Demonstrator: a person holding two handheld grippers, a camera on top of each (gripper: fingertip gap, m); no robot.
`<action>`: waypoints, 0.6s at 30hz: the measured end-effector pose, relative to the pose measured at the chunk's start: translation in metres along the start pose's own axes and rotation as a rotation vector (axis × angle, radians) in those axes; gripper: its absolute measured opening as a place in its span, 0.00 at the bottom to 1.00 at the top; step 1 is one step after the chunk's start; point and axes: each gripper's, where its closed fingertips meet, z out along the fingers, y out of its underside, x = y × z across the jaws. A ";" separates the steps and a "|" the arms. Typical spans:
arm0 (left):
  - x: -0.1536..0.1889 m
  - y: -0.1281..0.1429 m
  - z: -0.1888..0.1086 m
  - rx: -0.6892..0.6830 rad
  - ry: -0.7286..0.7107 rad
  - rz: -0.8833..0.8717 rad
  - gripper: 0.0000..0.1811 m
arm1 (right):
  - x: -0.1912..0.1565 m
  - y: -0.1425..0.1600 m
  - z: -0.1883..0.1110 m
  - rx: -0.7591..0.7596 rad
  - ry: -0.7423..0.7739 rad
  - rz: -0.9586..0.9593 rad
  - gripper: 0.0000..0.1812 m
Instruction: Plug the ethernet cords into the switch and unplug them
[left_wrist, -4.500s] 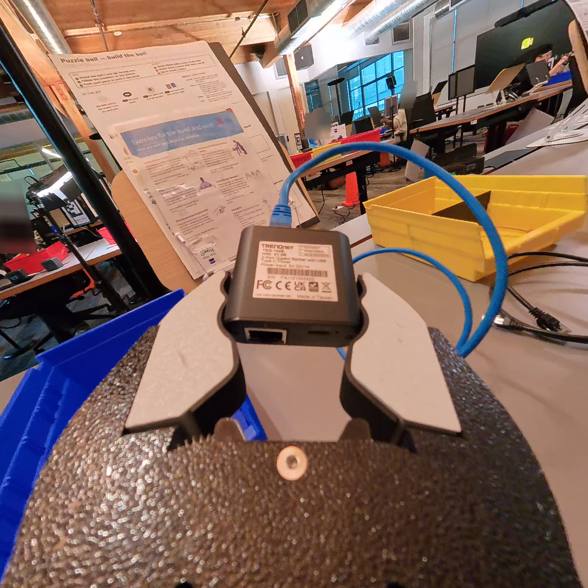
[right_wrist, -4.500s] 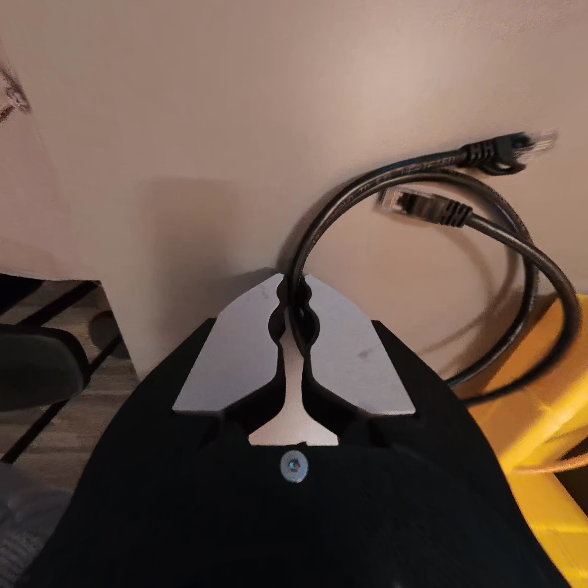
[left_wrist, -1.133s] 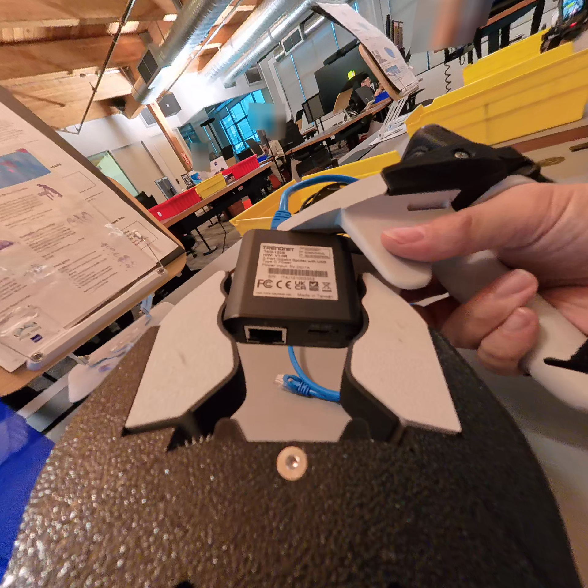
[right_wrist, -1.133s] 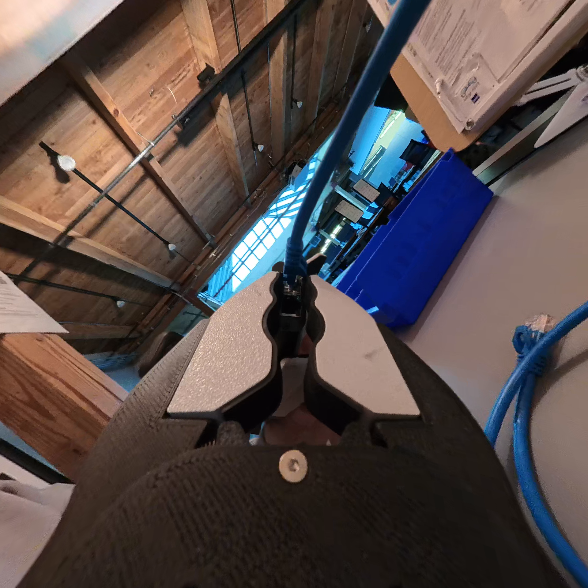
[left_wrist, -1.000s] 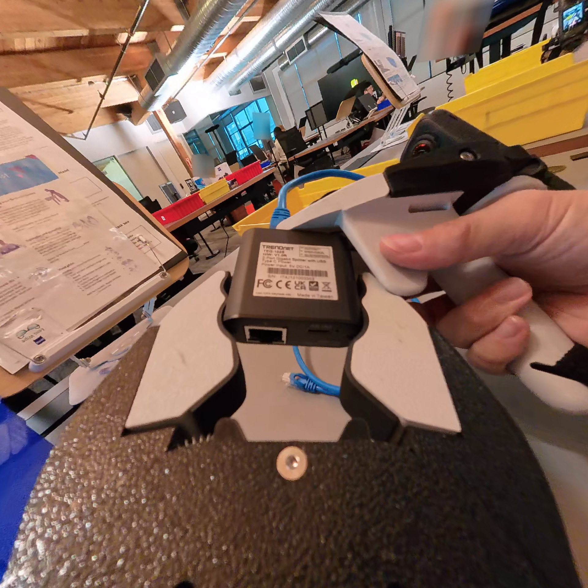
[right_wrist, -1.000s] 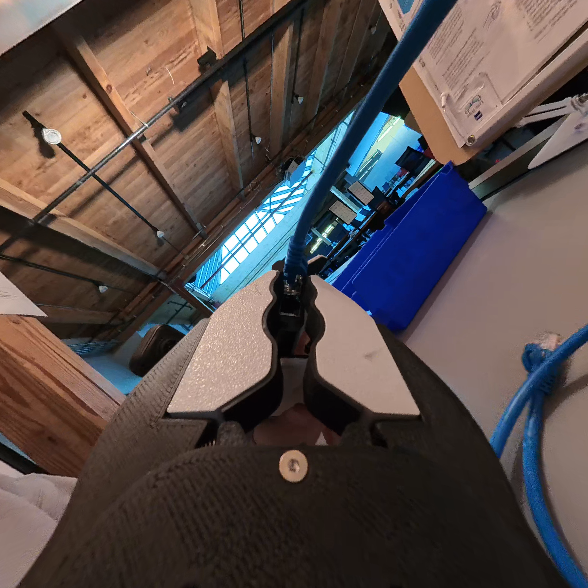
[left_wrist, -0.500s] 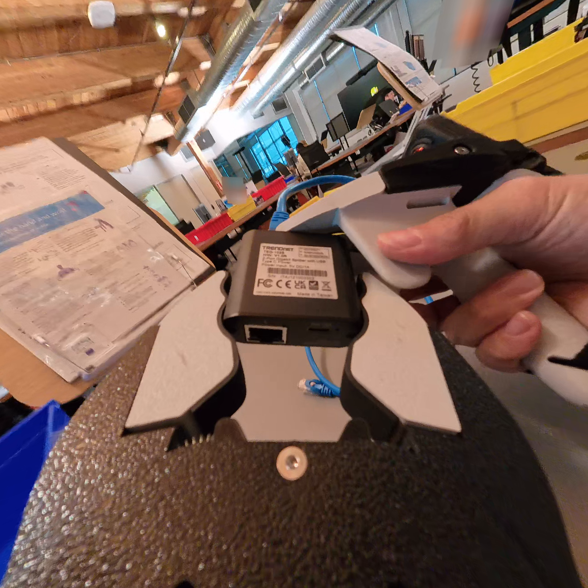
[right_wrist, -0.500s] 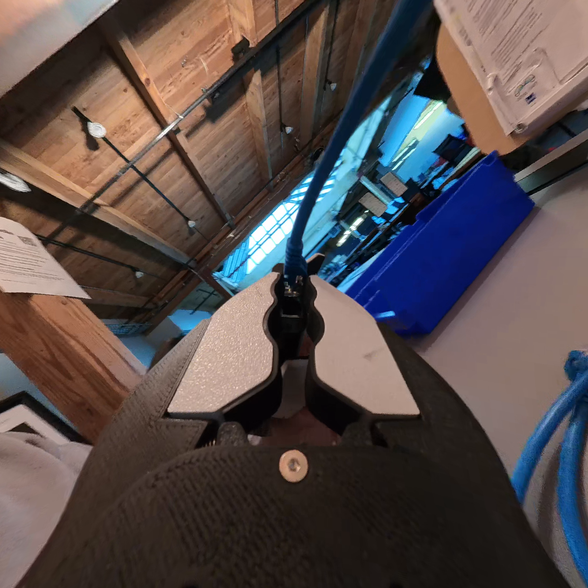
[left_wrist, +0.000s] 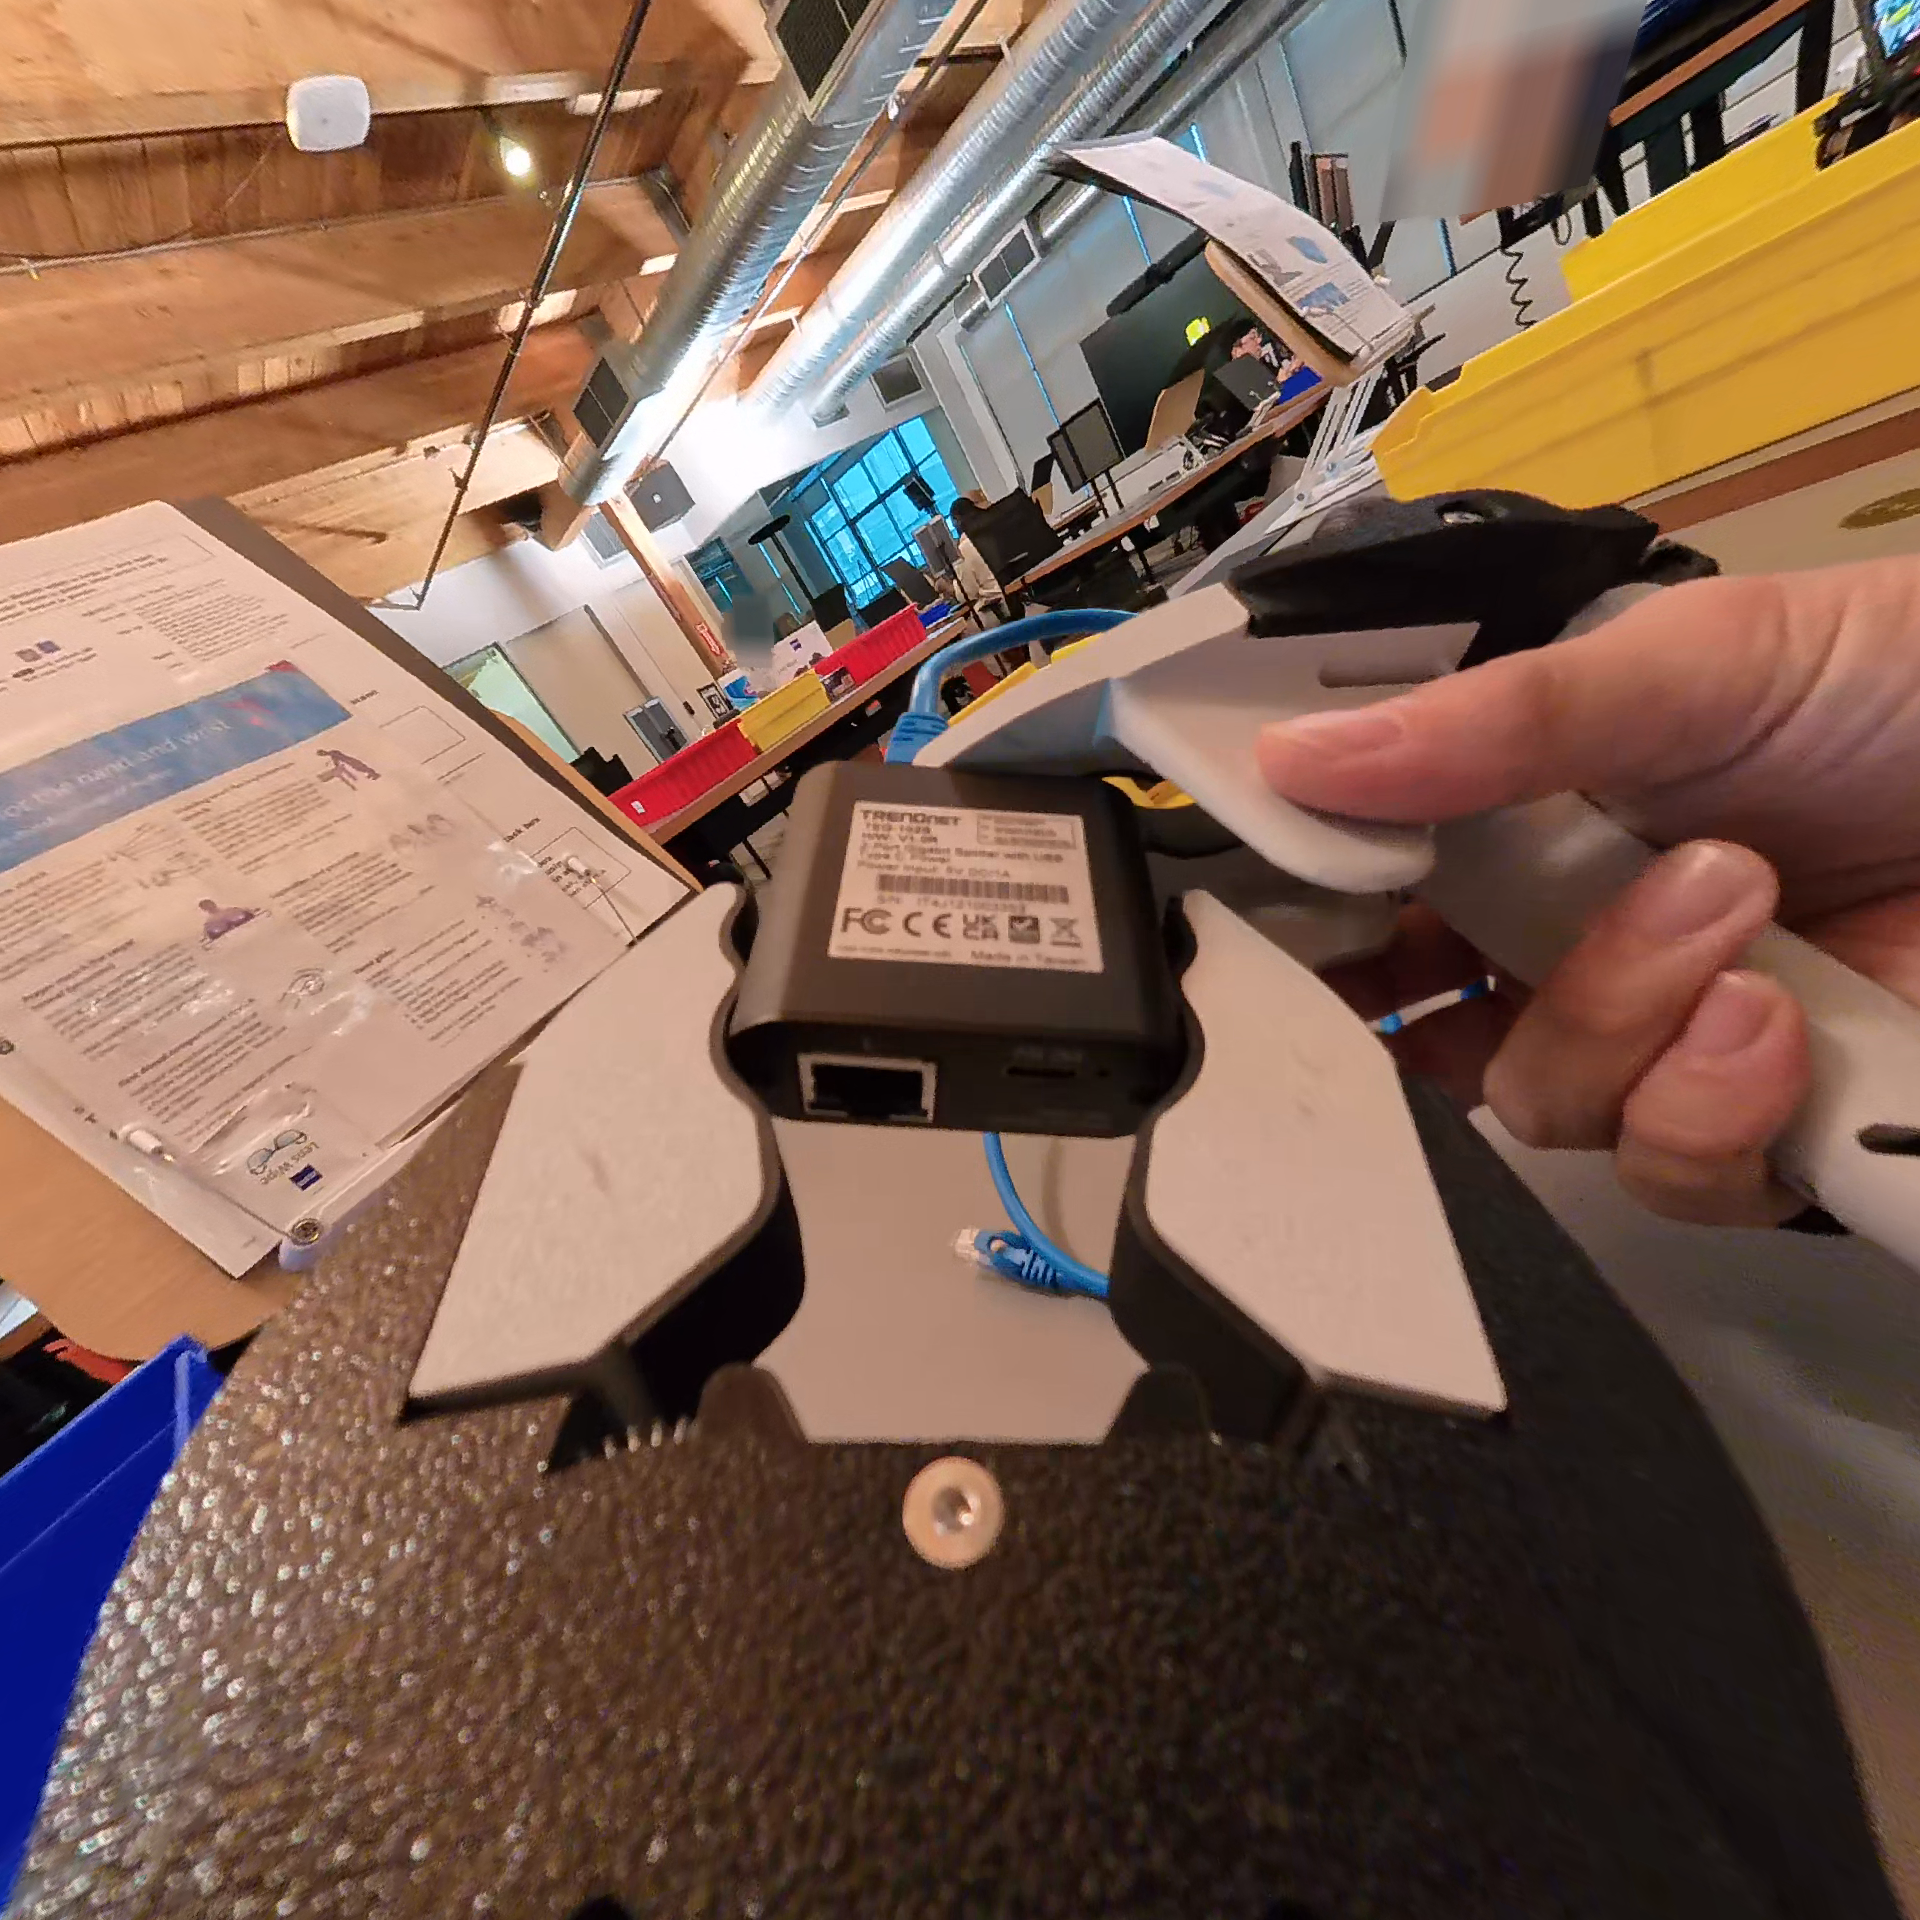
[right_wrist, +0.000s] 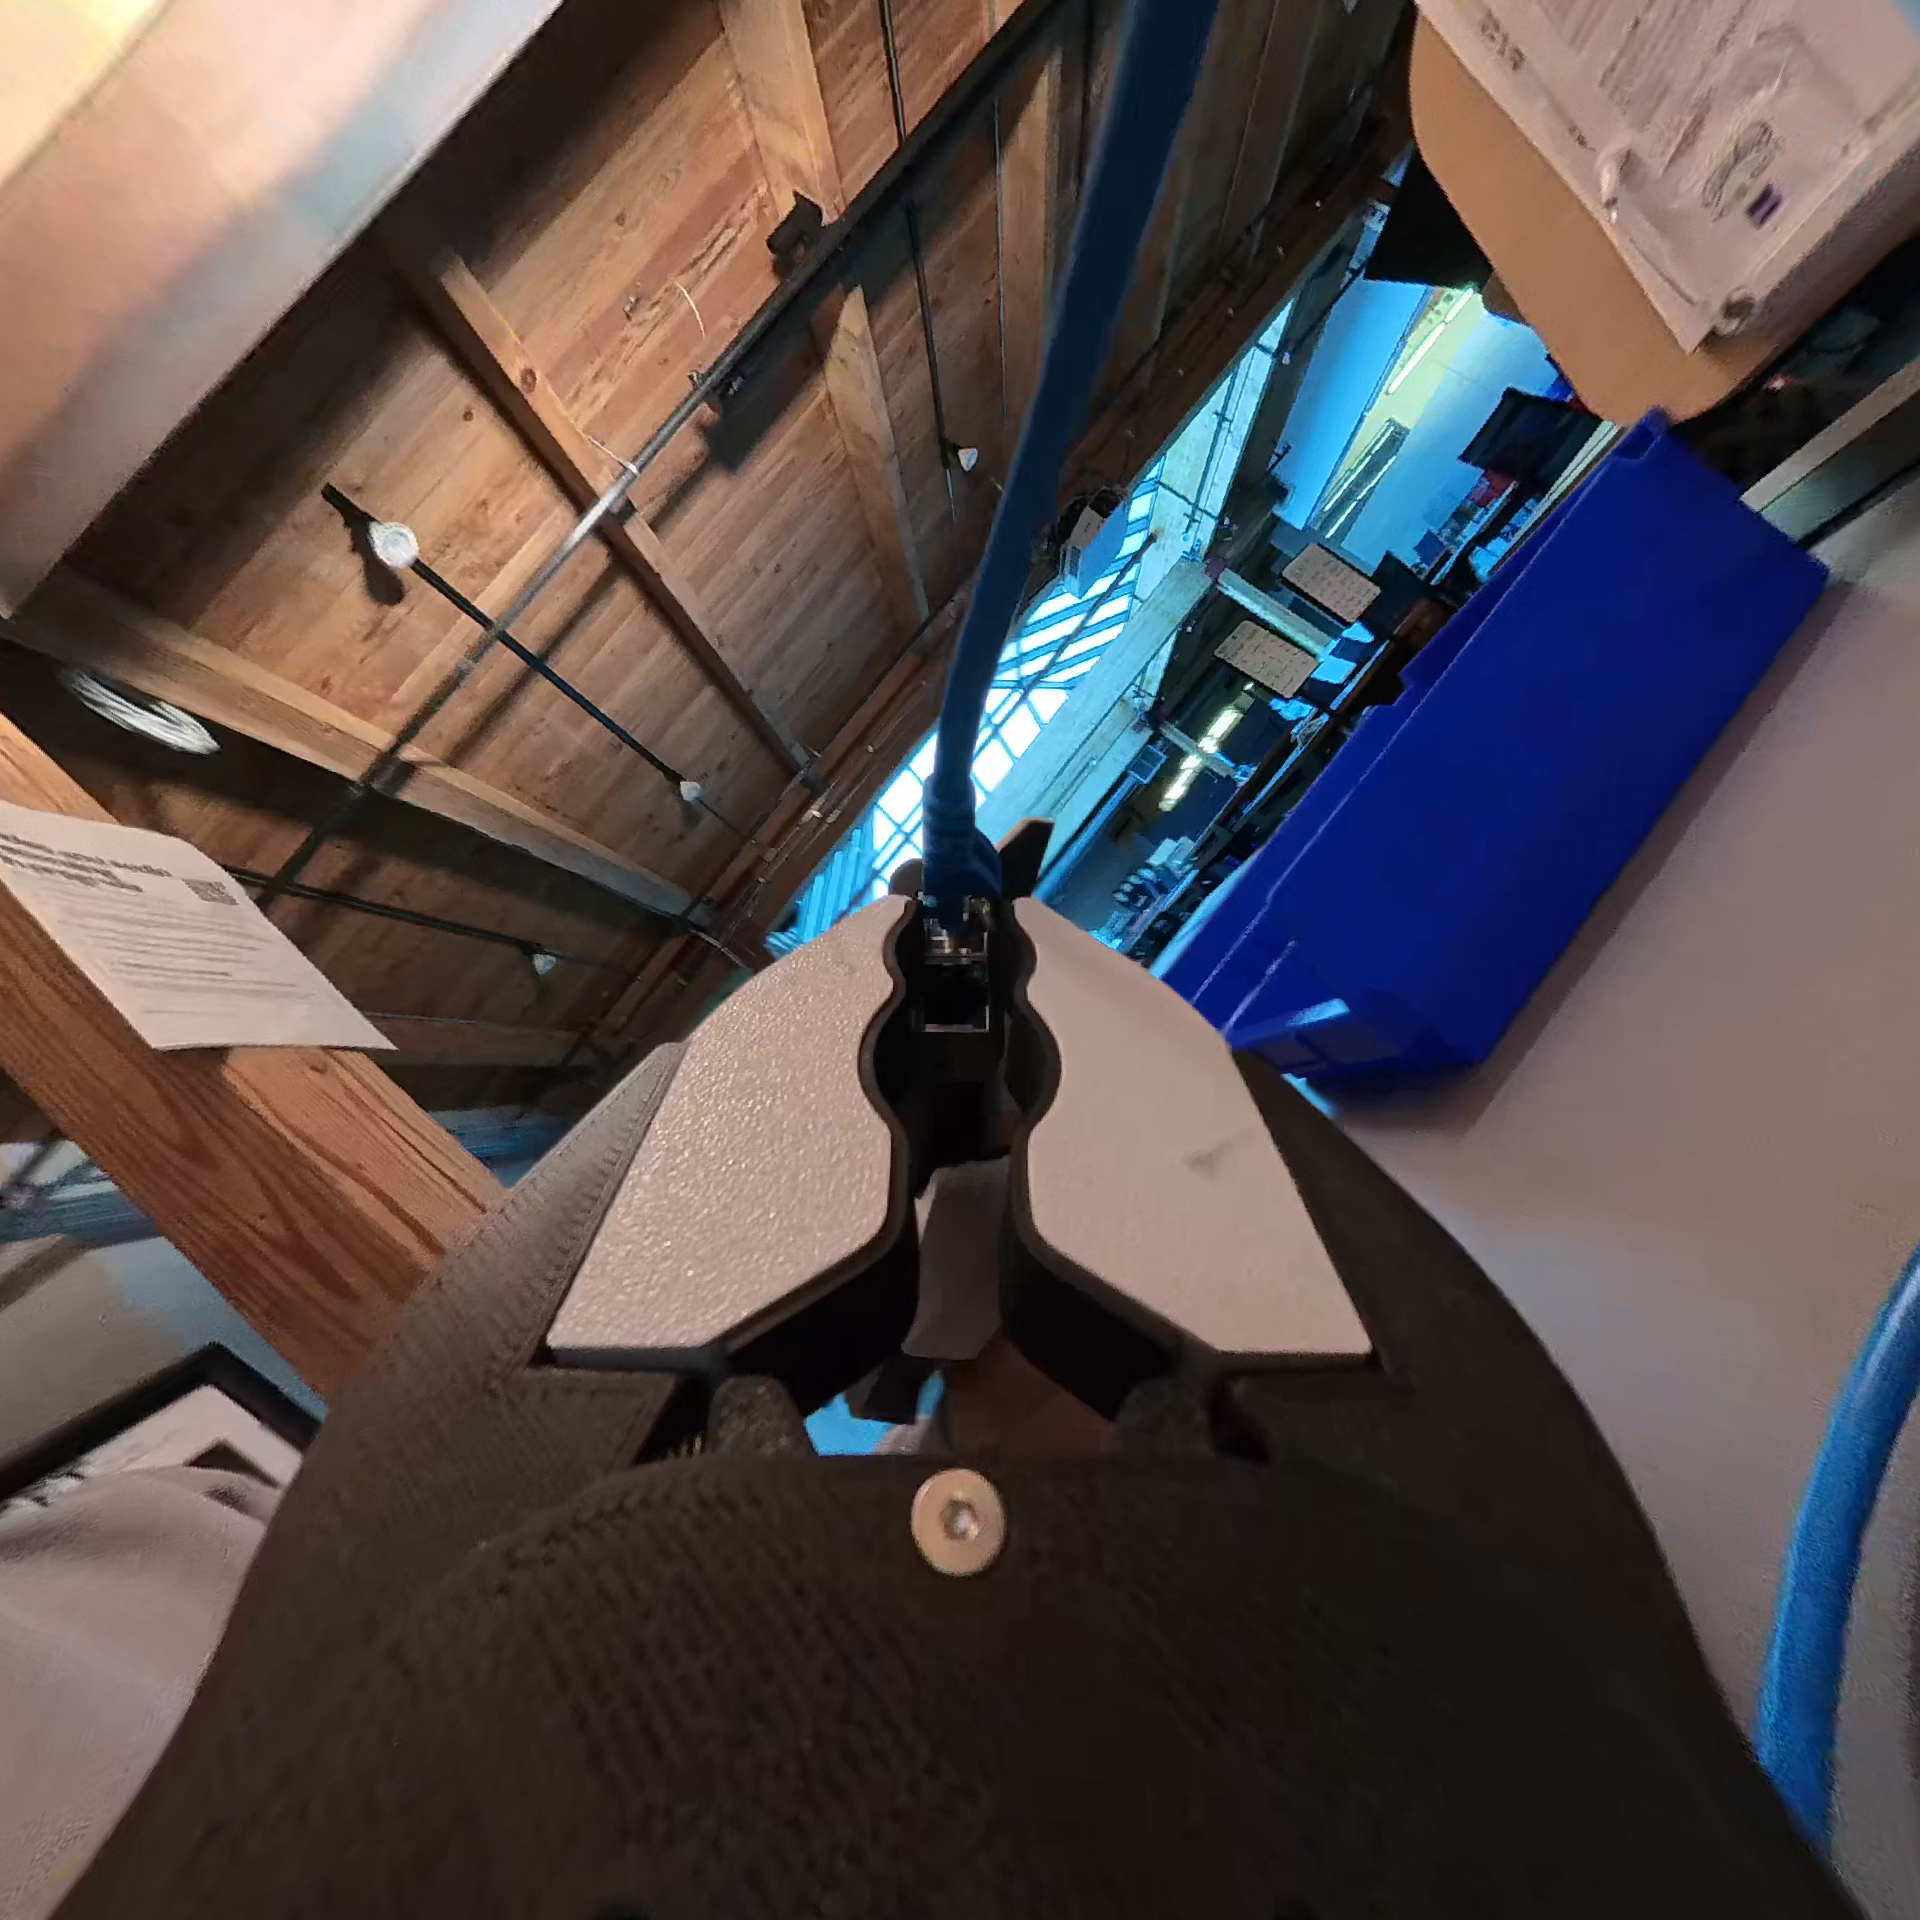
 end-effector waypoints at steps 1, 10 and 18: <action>0.000 0.001 0.000 -0.003 0.001 -0.004 0.40 | 0.000 0.000 -0.001 -0.002 0.016 -0.042 0.07; 0.005 0.005 0.006 0.007 -0.036 -0.067 0.40 | 0.004 -0.002 -0.004 -0.039 0.076 -0.187 0.07; -0.002 -0.011 0.000 0.048 -0.087 0.052 0.40 | -0.008 -0.001 0.001 -0.035 0.004 -0.203 0.07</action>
